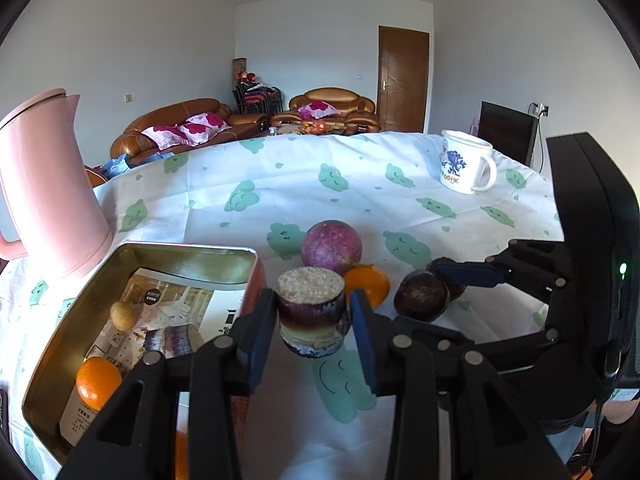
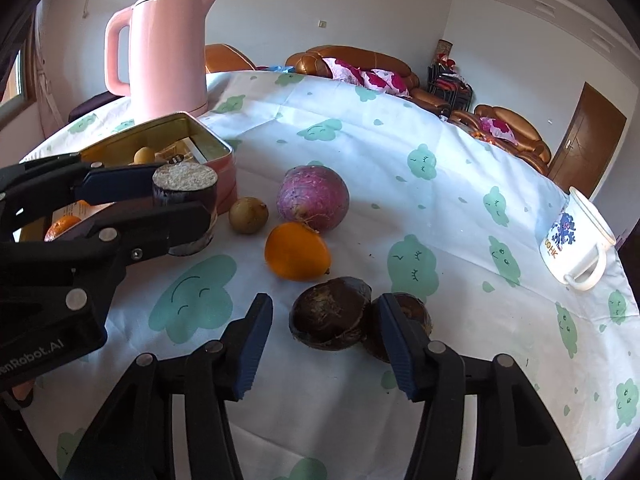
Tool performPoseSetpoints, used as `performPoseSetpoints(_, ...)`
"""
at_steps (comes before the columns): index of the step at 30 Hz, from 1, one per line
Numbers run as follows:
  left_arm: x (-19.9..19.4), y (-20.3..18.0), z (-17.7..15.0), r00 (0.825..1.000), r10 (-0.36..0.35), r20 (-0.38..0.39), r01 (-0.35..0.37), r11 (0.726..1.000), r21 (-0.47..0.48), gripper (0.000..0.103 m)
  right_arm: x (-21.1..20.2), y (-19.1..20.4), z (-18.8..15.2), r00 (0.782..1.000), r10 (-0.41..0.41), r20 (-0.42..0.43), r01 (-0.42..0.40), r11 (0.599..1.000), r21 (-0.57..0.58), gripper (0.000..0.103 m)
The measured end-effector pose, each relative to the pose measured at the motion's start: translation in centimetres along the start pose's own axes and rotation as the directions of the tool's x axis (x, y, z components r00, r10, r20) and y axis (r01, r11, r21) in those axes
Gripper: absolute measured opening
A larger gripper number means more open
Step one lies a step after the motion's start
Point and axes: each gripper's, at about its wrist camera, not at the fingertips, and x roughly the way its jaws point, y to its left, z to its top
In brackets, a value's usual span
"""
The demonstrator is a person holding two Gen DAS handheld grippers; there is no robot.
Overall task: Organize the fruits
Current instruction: 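Close the right gripper on the dark brown round fruit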
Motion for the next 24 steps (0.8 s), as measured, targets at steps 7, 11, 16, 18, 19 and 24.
performPoseSetpoints(7,0.07,-0.09,-0.02,1.000,-0.005,-0.001,0.005,1.000,0.002,0.039,-0.03,0.64,-0.02,0.999,-0.033,-0.003,0.032,0.999,-0.035,0.044)
performPoseSetpoints(11,-0.05,-0.16,-0.05,1.000,-0.006,0.004,0.006,1.000,0.003,0.039,-0.04,0.63,0.04,1.000,-0.011,-0.001,0.011,0.999,-0.035,0.044)
performPoseSetpoints(16,-0.08,-0.13,-0.04,1.000,-0.006,0.004,0.006,1.000,0.004,0.039,0.40,0.78,0.13,1.000,0.012,-0.025,-0.013,0.999,-0.040,0.046)
performPoseSetpoints(18,-0.09,-0.14,-0.03,1.000,-0.008,0.005,0.008,1.000,0.004,0.039,0.92,0.84,0.19,0.998,0.028,-0.053,-0.030,0.999,-0.041,0.046)
performPoseSetpoints(19,-0.08,-0.14,-0.06,1.000,-0.008,0.004,0.007,1.000,0.004,0.039,0.87,0.88,0.14,0.998,0.030,-0.051,-0.032,0.999,-0.040,0.046)
performPoseSetpoints(24,-0.15,-0.13,-0.05,1.000,-0.009,0.007,0.009,1.000,0.004,0.039,0.74,0.67,0.08,0.998,0.036,-0.049,-0.038,0.999,-0.026,0.043)
